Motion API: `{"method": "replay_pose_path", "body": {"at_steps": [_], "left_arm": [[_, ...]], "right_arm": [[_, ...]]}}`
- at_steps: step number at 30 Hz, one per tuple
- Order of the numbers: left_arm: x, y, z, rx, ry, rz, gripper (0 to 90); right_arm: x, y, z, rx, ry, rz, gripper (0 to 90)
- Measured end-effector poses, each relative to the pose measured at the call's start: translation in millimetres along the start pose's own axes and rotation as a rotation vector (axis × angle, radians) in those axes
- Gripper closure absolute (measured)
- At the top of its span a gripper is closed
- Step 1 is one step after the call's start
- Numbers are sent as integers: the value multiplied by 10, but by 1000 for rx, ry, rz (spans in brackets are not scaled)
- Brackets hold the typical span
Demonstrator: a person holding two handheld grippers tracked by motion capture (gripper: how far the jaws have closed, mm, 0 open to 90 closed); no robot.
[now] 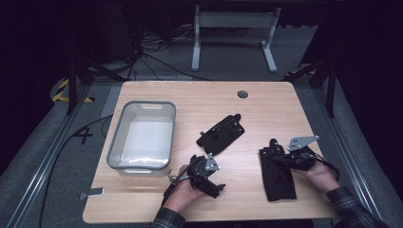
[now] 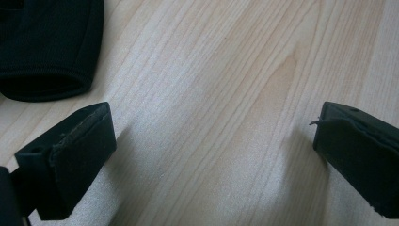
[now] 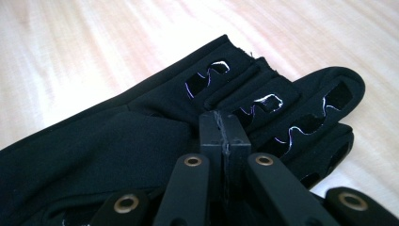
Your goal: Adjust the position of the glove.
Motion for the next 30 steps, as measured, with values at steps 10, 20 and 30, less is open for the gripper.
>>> {"method": "replay_pose_path", "body": {"at_steps": [10,20,30], "left_arm": [[0,0,0,0,0,0,0],[0,0,1,0,0,0,0],[21,-17,22,30,-23,16,45]], "right_arm": [[250,250,16,-69,104,-89,683],[320,851,-352,-220,87,-264,268],[236,972,-419,-273,105,-276,128]]}}
Point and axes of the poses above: each handheld gripper's, and its own axes: x roughly backward along the jaws, z roughly out of its top, y roughly to its right, the point moved 10 cm from there along -x, roughly forward along the jaws
